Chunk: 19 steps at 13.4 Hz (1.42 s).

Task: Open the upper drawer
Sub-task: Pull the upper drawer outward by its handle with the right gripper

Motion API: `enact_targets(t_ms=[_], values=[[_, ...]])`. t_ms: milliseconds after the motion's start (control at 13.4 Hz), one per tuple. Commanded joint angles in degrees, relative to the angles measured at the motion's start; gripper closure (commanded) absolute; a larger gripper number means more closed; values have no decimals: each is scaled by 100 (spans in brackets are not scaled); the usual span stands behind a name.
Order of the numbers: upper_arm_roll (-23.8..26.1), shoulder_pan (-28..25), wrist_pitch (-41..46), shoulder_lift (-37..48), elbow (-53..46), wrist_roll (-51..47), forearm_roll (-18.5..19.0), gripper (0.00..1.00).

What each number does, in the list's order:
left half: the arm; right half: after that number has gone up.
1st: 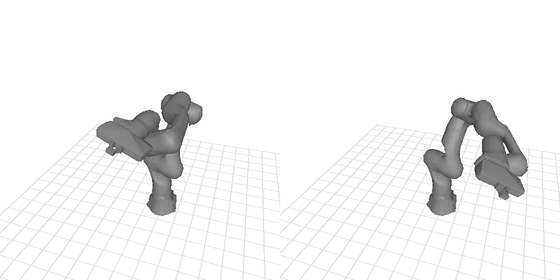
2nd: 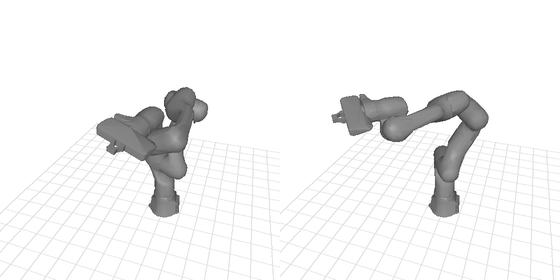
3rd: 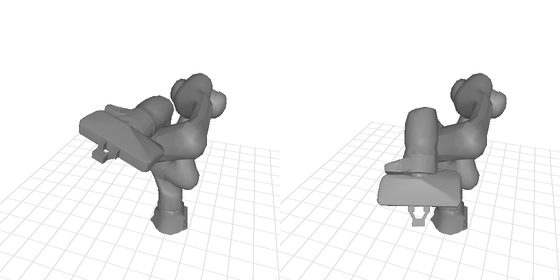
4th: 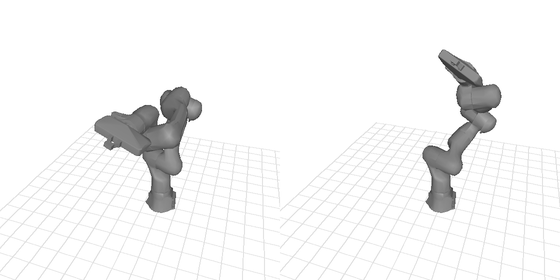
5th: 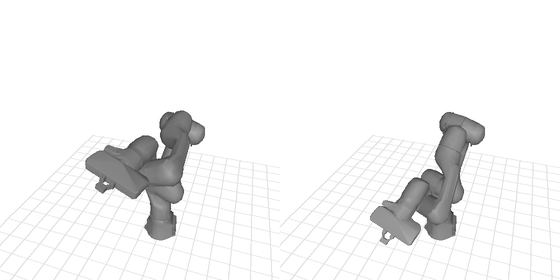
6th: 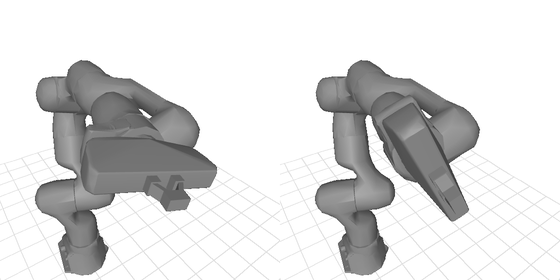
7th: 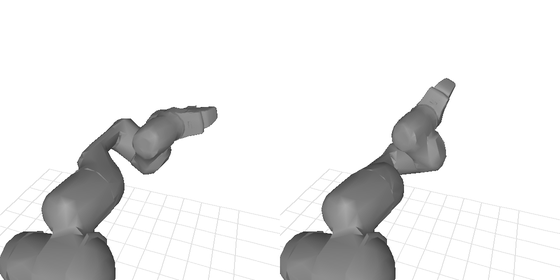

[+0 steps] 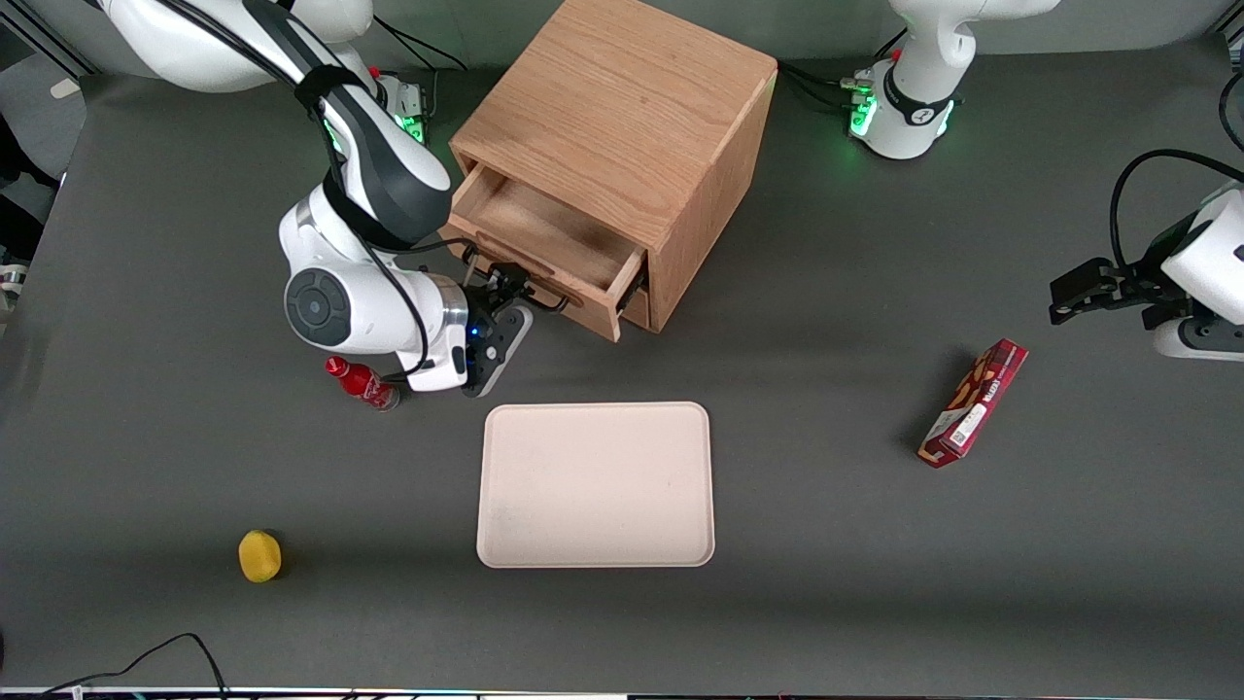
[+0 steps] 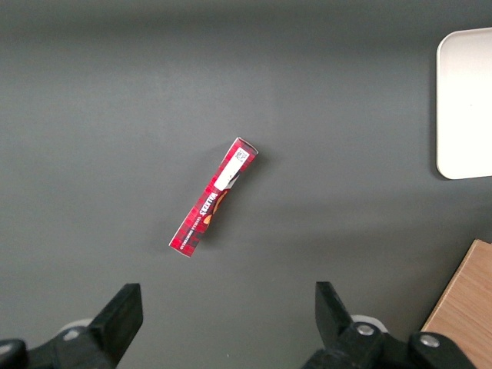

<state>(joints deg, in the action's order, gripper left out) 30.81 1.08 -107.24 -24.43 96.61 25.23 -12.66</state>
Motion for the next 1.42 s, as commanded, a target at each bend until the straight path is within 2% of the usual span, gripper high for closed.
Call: enact_targets(t_ms=[0, 597, 1045, 1343], values=[[-58, -29, 221, -290, -414, 280, 220, 0], [-436, -29, 449, -501, -748, 851, 273, 0], [-559, -38, 844, -835, -1319, 905, 589, 0], [-638, -38, 995, -967, -1592, 1063, 633, 0]])
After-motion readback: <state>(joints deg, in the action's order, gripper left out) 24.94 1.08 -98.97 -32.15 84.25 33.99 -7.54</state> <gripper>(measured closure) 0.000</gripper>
